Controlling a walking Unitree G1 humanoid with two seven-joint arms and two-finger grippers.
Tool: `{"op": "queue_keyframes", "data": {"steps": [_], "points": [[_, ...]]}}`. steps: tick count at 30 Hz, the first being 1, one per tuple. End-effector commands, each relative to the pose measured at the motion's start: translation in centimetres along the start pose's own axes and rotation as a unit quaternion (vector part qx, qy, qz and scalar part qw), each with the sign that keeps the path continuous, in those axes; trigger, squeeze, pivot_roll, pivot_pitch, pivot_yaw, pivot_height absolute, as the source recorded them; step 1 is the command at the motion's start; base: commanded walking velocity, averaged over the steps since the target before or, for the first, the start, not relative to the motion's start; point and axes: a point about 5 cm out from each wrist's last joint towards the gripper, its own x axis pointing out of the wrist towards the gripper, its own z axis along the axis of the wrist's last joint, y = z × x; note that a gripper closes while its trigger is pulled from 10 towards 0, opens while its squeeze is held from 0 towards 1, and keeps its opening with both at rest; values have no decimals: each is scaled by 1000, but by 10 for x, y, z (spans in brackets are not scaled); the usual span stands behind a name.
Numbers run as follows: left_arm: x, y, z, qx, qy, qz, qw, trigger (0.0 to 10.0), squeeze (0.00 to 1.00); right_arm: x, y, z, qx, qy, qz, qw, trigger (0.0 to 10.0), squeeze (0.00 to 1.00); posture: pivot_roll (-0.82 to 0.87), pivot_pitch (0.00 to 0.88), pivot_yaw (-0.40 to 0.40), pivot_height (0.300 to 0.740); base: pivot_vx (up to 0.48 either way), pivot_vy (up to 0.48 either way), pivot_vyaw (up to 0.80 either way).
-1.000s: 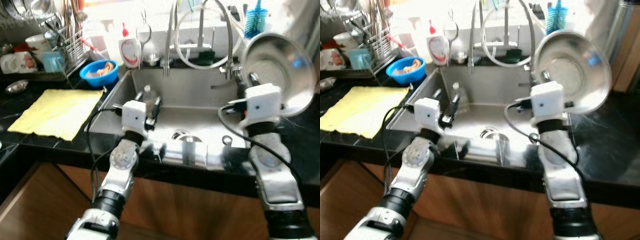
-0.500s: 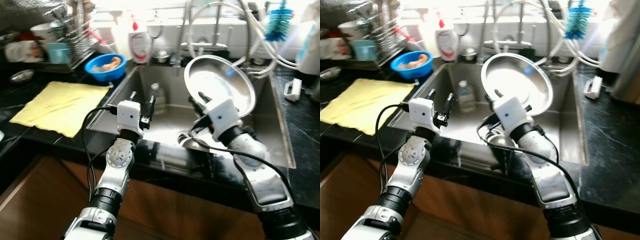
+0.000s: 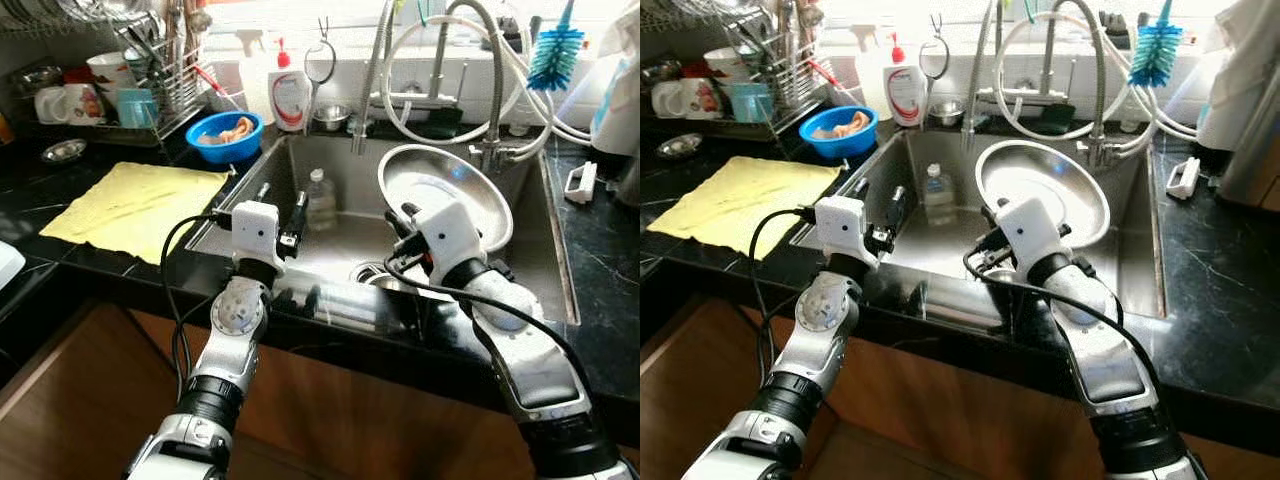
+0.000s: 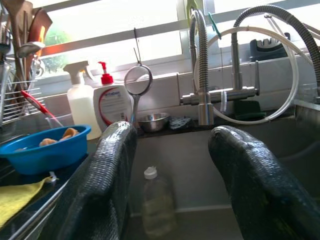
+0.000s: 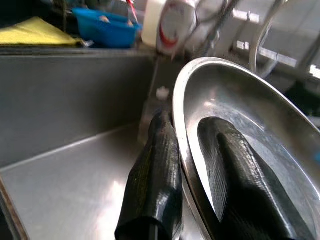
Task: Kitchen organization
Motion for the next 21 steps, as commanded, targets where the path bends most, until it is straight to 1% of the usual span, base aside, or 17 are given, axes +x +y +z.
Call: {"op": "queue_keyframes", "data": {"steps": [1,6,11,14,21], "points": [[-1,5,-2,2,8,7,1000,10000,0,4,0,4,18,-4,7,1000,10000,0,-305,0,122,740,0,0,0],[-1,5,-2,2,8,7,1000,10000,0,6,0,2,32,0,10,999,10000,0,-304,0,123,740,0,0,0],[0,5,-2,2,10,4,1000,10000,0,9,-5,-6,46,24,-14,999,10000,0,-302,0,123,740,0,0,0],[-1,5,-2,2,10,3,1000,10000,0,10,-8,-10,45,37,-30,998,10000,0,-303,0,125,740,0,0,0],[-1,6,-2,4,11,1,1000,10000,0,13,-6,-15,56,48,-34,997,10000,0,-295,0,126,740,0,0,0]]}}
